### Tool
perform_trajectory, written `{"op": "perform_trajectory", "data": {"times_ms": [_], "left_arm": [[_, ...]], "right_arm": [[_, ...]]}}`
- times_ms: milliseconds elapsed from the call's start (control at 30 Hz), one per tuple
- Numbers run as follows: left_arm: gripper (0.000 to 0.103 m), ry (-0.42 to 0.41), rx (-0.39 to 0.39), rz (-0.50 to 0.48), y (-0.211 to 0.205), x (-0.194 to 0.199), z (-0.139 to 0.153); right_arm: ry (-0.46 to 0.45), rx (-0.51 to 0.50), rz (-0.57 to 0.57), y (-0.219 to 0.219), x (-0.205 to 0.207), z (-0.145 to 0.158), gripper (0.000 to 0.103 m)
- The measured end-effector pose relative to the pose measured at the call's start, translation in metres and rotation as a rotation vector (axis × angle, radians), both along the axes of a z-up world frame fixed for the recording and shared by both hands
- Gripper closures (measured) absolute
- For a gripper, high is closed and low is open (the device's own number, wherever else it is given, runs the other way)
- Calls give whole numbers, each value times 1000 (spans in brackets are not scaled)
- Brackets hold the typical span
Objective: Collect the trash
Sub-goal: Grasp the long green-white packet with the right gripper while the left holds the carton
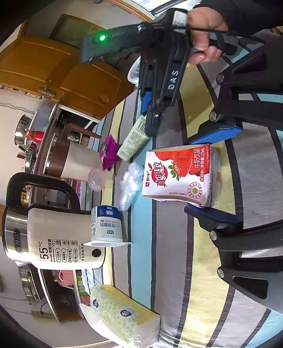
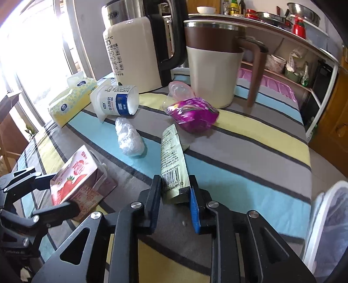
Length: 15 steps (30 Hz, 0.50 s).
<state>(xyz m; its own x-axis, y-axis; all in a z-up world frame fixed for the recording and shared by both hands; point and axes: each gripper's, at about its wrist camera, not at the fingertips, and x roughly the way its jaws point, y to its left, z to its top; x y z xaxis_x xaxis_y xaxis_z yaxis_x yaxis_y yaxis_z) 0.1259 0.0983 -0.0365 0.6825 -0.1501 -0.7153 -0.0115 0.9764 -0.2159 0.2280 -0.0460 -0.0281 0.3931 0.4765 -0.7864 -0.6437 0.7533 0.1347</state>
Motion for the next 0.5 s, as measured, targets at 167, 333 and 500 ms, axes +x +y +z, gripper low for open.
{"op": "perform_trajectory", "data": {"times_ms": [167, 333, 500], "left_arm": [[50, -7, 0, 5, -4, -3, 1], [51, -22, -8, -8, -16, -11, 6], [51, -45, -7, -37, -32, -16, 15]], "right_arm": [[14, 36, -38, -20, -16, 2, 78], [13, 74, -74, -45, -40, 8, 78], [1, 119, -121, -71, -61, 20, 78]]}}
